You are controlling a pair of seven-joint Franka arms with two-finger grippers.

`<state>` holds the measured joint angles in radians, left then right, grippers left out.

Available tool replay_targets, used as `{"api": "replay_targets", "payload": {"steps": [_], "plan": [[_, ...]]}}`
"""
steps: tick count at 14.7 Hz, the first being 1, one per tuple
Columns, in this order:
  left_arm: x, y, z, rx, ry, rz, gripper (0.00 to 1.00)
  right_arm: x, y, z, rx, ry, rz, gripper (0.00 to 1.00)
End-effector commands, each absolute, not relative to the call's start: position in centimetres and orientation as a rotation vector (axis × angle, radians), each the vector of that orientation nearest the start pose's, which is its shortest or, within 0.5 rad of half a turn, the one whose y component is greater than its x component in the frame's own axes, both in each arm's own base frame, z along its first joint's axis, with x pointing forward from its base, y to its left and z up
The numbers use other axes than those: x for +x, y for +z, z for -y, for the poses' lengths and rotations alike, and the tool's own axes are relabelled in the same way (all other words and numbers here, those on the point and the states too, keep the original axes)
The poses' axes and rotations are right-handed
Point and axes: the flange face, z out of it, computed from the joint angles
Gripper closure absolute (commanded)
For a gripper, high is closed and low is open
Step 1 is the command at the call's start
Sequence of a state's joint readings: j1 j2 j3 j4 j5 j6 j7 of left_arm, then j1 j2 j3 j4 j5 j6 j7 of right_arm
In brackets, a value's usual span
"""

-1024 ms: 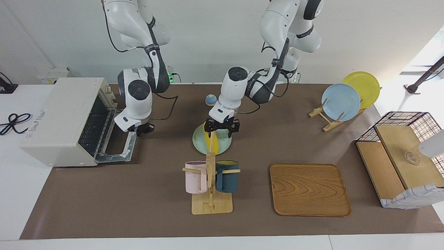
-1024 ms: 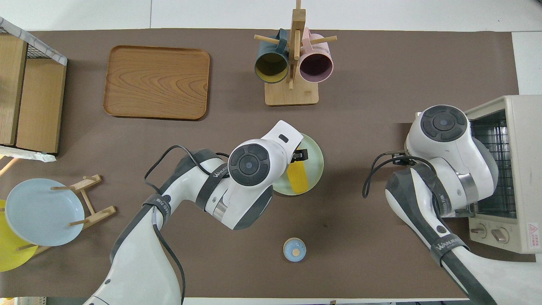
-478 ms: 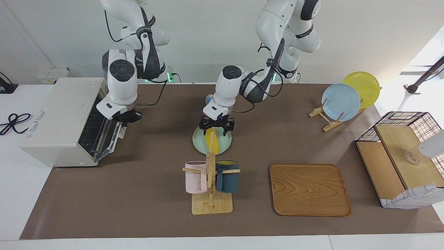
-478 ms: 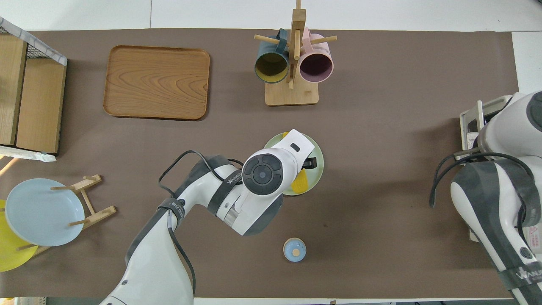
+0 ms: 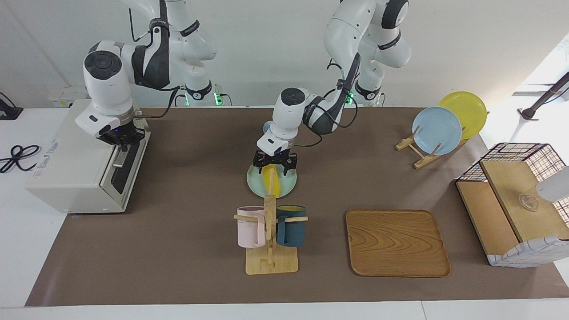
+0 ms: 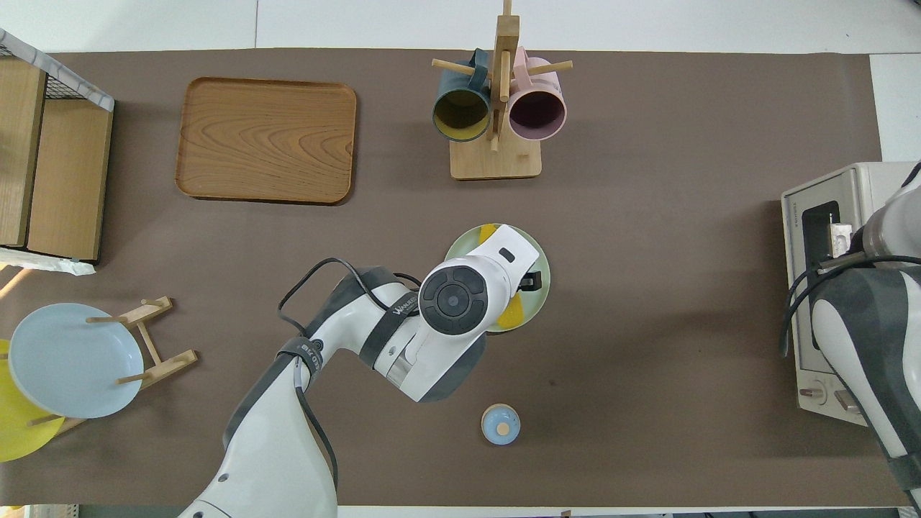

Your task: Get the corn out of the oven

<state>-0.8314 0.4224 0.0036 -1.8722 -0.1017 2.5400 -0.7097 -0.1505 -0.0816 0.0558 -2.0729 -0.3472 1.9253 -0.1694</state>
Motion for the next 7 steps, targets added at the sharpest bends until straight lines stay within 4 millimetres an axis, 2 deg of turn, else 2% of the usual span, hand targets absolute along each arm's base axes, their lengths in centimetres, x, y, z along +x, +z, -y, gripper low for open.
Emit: {"api": "replay_targets", "payload": {"steps": [1,4,5,7], "plan": [[44.5,31.0,48.9,-3.355,-0.238,-0.081,0.01,51.2,47.4,7.1,-3.378,0.235,0.335,1.0],[44.2,30.9,49.1,-3.348,-0.227,-0.086,0.05,51.4,51.2,5.9,-3.348,0.265,0.301,1.0],[44.1,30.8,49.1,-3.345,-0.222,-0.089,0.09,51.7,52.5,4.9,-3.325,0.234,0.301,1.0],[44.0,30.8,49.2,-3.343,-0.215,-0.079,0.19,51.9,53.6,3.7,-3.299,0.211,0.304,1.0]]}}
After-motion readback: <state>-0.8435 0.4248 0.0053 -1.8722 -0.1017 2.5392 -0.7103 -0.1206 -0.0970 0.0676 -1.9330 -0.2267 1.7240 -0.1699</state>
